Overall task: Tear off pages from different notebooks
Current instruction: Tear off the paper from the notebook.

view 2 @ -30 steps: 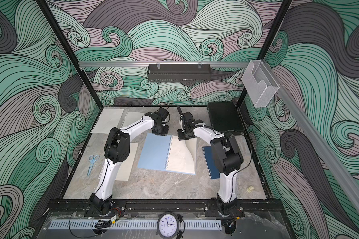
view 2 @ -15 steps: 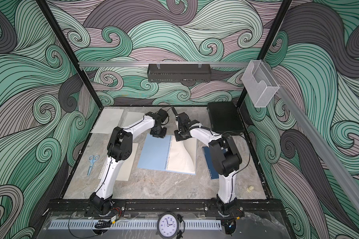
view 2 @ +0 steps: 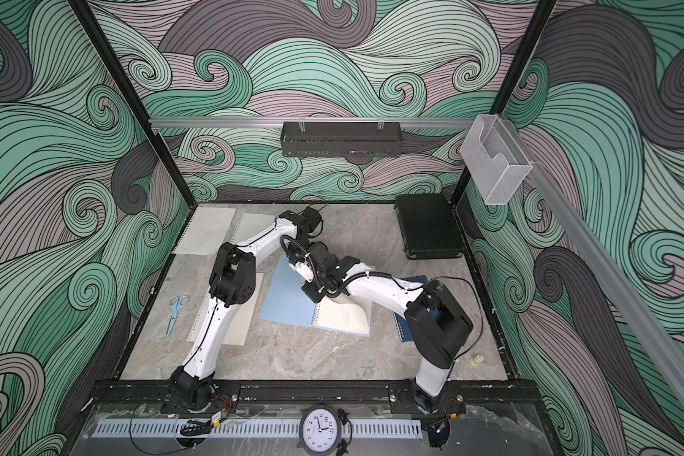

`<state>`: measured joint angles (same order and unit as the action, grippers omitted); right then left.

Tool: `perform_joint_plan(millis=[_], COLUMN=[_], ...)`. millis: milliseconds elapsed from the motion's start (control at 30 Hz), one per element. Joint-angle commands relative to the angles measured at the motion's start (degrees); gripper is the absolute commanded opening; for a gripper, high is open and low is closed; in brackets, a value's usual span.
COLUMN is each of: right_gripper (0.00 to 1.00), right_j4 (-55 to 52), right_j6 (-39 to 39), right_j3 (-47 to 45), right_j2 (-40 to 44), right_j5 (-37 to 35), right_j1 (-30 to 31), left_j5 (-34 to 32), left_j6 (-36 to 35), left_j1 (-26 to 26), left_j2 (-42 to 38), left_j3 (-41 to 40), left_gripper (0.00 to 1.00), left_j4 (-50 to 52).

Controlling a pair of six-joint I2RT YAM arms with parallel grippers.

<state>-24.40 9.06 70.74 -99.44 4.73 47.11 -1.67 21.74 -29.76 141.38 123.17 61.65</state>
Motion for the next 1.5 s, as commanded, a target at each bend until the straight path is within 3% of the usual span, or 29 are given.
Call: perform_joint_plan(millis=[0, 100, 267, 367, 500, 633, 833, 1067, 1233, 1333, 1467], right_gripper=[0.00, 0.00, 0.00, 0.00, 0.00, 0.00, 0.00, 0.00, 0.00, 0.00, 0.00], right_j4=[0.6, 1.6, 3.5, 7.7, 13.7, 24.2, 20.4, 16.9, 16.7, 17.1, 12.1], right_j6=[1.7, 0.2, -6.5, -13.4, -22.8, -30.1, -30.6, -28.1, -27.3, -28.9, -30.2], right_j3=[-0.7, -2.0, -5.4, -9.3, -14.8, -22.8, -23.8, -24.2, -22.8, -23.5, -23.4], right_j2=[1.5, 3.4, 10.2, 15.3, 20.2, 23.3, 28.1, 36.3, 37.4, 37.0, 39.5], right_j5=[-3.7, -2.6, -2.6, -3.1, -5.5, -11.0, -17.4, -17.4, -21.5, -22.1, -32.2], right_j1=[-0.1, 1.6, 9.6, 17.0, 31.5, 43.9, 46.4, 47.5, 56.1, 57.4, 55.9], left_j5=[2.7, 2.8, 3.1, 3.4, 3.7, 3.9, 4.0, 4.8, 4.8, 4.8, 5.6], left_j6=[1.5, 1.7, 2.0, 2.1, 2.4, 2.7, 2.9, 3.0, 3.3, 3.2, 3.1], left_j1=[0.4, 0.4, 0.4, 0.4, 0.4, 0.4, 0.4, 0.3, 0.3, 0.3, 0.3], left_j2=[6.6, 6.3, 6.2, 6.3, 6.2, 6.1, 5.8, 5.1, 5.1, 5.2, 5.2], left_j3=[-4.5, -5.0, -5.5, -5.5, -5.8, -5.8, -6.2, -7.7, -7.7, -7.4, -7.3], left_gripper=[0.33, 0.32, 0.30, 0.30, 0.30, 0.30, 0.30, 0.30, 0.30, 0.30, 0.30], left_j4=[6.6, 6.2, 5.9, 5.9, 5.9, 5.6, 5.2, 4.1, 3.9, 4.1, 3.5])
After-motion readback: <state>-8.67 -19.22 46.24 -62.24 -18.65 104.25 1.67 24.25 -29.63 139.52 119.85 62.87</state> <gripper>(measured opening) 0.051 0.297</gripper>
